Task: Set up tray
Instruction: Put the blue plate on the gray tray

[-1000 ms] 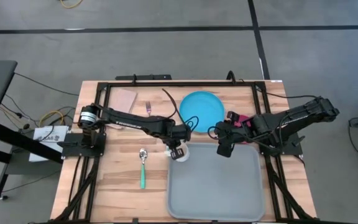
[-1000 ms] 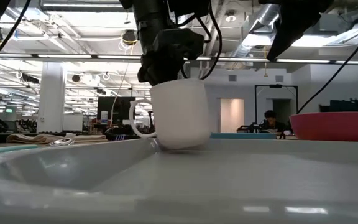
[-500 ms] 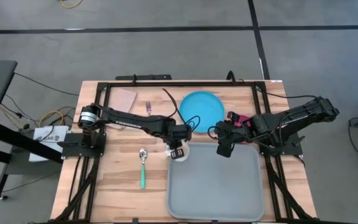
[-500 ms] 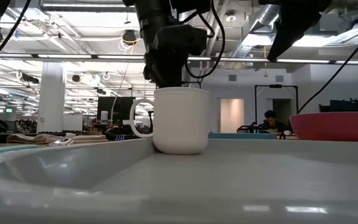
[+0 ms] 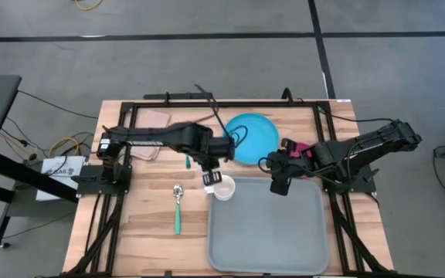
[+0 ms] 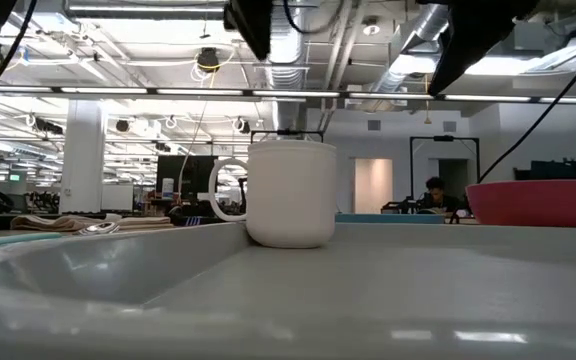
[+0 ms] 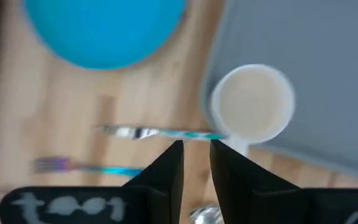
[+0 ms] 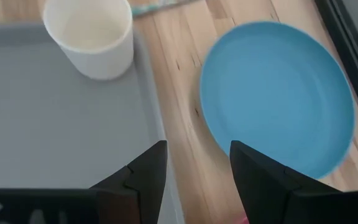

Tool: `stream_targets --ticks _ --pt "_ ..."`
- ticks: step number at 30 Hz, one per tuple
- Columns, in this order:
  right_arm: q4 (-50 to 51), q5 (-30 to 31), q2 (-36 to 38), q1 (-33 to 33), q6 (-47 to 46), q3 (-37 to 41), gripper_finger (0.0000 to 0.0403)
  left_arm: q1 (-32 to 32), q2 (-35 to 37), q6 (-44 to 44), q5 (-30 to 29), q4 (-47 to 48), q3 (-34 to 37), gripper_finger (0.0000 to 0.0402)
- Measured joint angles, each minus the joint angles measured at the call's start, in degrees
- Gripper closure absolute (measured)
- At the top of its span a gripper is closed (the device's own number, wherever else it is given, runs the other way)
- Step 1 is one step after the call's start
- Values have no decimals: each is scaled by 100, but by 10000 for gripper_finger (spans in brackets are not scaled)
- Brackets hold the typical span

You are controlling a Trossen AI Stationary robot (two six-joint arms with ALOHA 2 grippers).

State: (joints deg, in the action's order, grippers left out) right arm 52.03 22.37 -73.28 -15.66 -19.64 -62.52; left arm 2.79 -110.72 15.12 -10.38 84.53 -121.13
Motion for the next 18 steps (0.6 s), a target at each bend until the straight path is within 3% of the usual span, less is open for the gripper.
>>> stream_targets --ticks 5,11,18 --pt "-594 25 -45 19 5 1 234 0 77 -13 -751 519 -680 334" --pt "-1606 17 -437 278 36 0 234 0 343 -59 -823 557 -971 334" --pt "-1167 22 -1188 704 690 2 232 9 452 -105 -852 553 -1000 334"
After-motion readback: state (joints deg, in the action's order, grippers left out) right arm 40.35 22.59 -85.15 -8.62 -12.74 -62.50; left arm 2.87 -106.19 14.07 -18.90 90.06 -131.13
